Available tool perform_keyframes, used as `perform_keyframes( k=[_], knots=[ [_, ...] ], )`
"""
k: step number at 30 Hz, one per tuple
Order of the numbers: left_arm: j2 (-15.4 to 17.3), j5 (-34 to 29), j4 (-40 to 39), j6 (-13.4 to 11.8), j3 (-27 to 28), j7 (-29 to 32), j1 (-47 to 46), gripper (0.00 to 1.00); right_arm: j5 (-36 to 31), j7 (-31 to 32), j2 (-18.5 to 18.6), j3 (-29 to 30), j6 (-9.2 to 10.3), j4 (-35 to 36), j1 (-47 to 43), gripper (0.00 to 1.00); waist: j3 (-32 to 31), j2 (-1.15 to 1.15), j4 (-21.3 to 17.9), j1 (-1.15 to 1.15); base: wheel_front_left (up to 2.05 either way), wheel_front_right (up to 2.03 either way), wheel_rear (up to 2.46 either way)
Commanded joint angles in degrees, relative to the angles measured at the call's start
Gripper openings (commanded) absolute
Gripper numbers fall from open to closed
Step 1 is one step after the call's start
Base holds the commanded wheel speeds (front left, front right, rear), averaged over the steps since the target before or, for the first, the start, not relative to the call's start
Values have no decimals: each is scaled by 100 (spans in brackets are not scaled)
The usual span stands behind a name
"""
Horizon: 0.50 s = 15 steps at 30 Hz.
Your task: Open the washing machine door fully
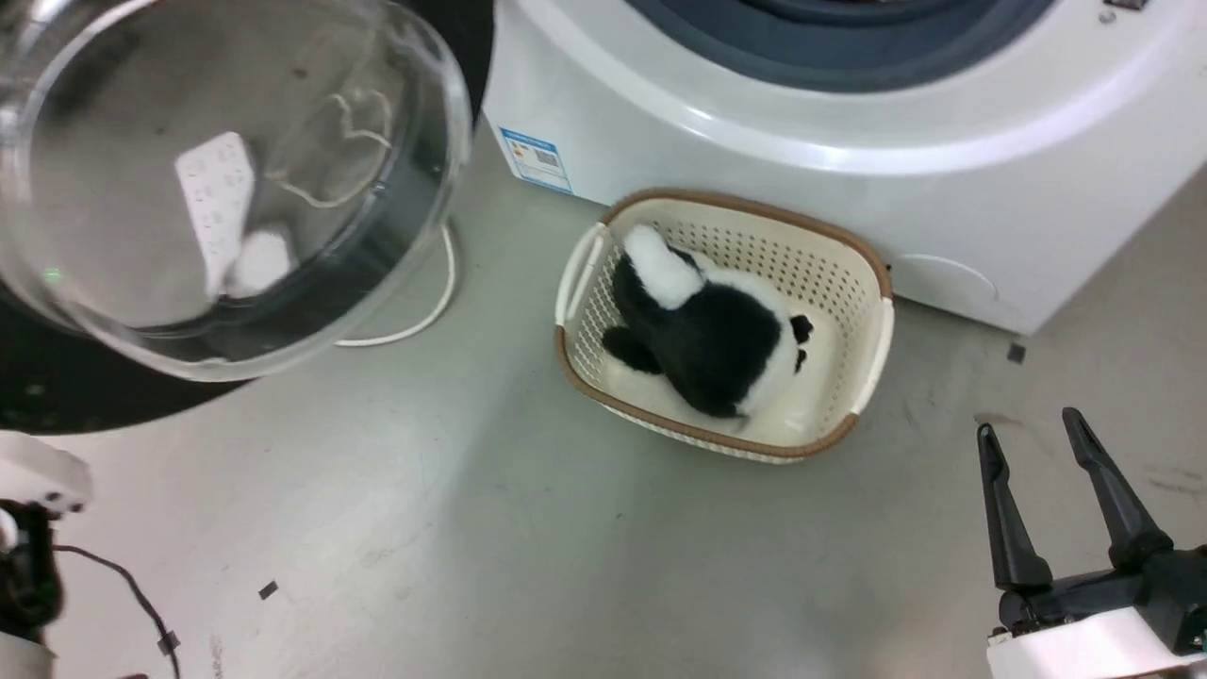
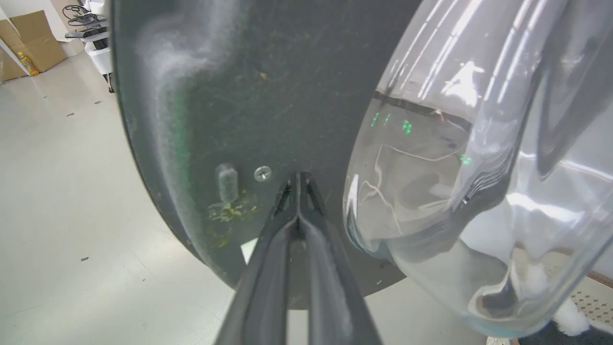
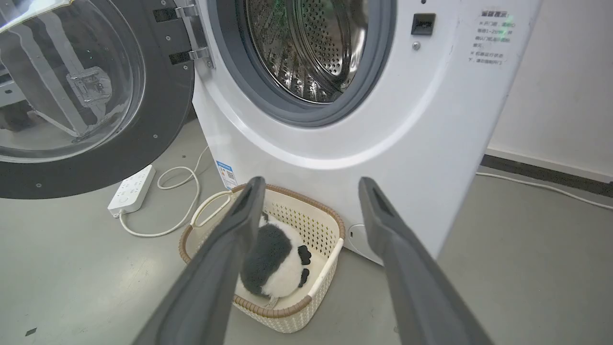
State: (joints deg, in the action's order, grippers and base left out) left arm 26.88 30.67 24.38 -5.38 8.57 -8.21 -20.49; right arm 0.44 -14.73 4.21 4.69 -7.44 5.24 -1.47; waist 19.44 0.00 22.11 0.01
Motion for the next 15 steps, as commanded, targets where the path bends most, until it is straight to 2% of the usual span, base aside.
perform_keyframes(
  k=[1, 5, 9, 12, 15],
  knots=[
    [96, 39, 213, 45, 55, -97, -183, 0, -21, -12, 51, 7, -5, 32, 103, 100, 70, 0, -77, -1, 0, 0, 0],
    [208, 28, 658, 169, 81, -337, -402, 0, -15, -14, 47, 46, -5, 31, 137, 100, 63, 0, -130, -1, 0, 0, 0],
    [164, -85, 812, 250, 60, -576, -444, 0, -5, -17, 27, 75, -5, -14, 136, 100, -80, 0, -173, -1, 0, 0, 0],
    [-3, -191, 556, 289, 100, -660, -372, 0, -3, -21, -7, 130, -5, -41, 130, 100, -260, 0, -210, -1, 0, 0, 0],
    [-285, -506, -242, 269, 241, -674, -116, 0, 2, -24, -54, 266, -5, -53, 128, 100, -491, 0, -296, -1, 0, 0, 0]
  ],
)
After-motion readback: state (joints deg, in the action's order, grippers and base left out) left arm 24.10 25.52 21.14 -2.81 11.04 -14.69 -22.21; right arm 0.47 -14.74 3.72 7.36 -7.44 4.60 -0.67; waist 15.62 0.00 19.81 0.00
